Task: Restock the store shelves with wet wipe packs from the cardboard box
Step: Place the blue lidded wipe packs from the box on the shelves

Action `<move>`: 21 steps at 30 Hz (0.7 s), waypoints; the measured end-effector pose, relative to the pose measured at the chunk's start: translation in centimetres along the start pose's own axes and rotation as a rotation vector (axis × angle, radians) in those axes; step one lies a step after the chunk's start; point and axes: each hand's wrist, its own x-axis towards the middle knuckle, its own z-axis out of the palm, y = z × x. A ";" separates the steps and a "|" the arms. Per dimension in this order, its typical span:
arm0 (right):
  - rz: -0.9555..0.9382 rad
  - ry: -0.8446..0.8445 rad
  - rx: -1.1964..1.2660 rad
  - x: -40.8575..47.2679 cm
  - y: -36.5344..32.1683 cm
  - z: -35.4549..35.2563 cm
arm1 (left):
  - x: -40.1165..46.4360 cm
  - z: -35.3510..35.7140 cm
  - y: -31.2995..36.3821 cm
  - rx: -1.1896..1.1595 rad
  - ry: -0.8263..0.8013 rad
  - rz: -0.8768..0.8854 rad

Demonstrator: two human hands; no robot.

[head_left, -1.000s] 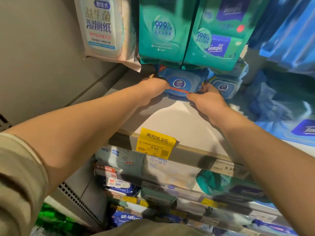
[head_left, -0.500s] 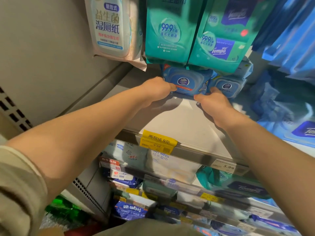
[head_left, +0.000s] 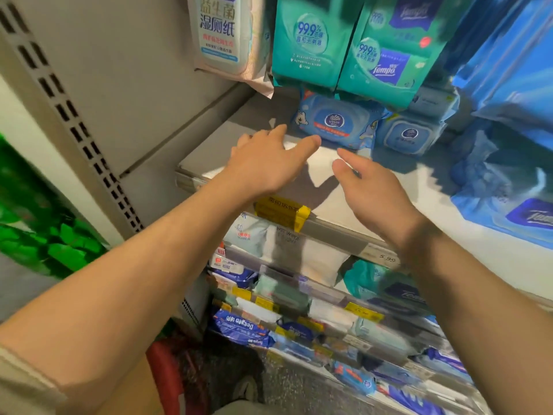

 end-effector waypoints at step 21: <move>-0.388 -0.311 -0.042 -25.4 -6.1 7.4 | -38.5 -1.2 -8.0 0.216 0.232 -0.513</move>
